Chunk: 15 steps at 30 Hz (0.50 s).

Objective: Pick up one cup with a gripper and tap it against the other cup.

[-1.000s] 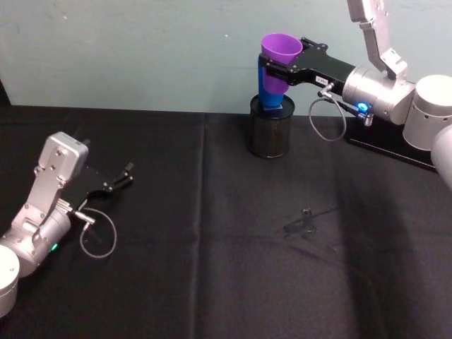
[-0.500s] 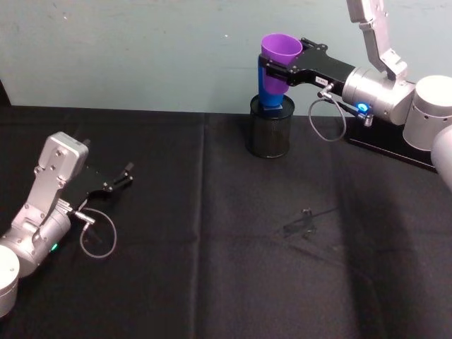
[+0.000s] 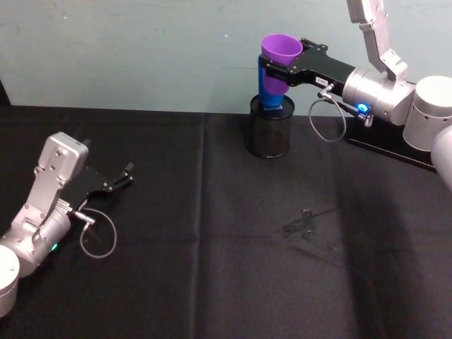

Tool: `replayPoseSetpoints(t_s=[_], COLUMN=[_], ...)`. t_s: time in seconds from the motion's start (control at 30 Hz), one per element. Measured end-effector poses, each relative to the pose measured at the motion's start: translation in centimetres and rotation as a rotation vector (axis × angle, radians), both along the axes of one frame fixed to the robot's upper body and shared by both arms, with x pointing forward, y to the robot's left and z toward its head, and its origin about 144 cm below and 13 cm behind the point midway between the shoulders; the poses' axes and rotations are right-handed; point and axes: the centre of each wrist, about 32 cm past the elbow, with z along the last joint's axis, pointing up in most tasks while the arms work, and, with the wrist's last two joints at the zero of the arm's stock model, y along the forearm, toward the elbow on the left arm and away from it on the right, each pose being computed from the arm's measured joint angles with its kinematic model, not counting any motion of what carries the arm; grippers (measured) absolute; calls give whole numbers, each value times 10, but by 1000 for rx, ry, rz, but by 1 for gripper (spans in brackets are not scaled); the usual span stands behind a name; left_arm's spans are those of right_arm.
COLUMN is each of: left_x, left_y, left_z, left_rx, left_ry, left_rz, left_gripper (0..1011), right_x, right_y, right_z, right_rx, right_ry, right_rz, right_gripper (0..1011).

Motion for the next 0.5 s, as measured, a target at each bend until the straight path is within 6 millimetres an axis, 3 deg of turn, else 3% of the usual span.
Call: replayPoseSetpoints(t_s=[0.5], left_x=[0], left_y=[0], left_z=[0], left_rx=[0], left_ry=[0], left_rz=[0], left_gripper=[1005], right_x=[0], right_y=[0], right_z=[0], right_rx=[0], right_ry=[1], right_rz=[-1], right_gripper=[735])
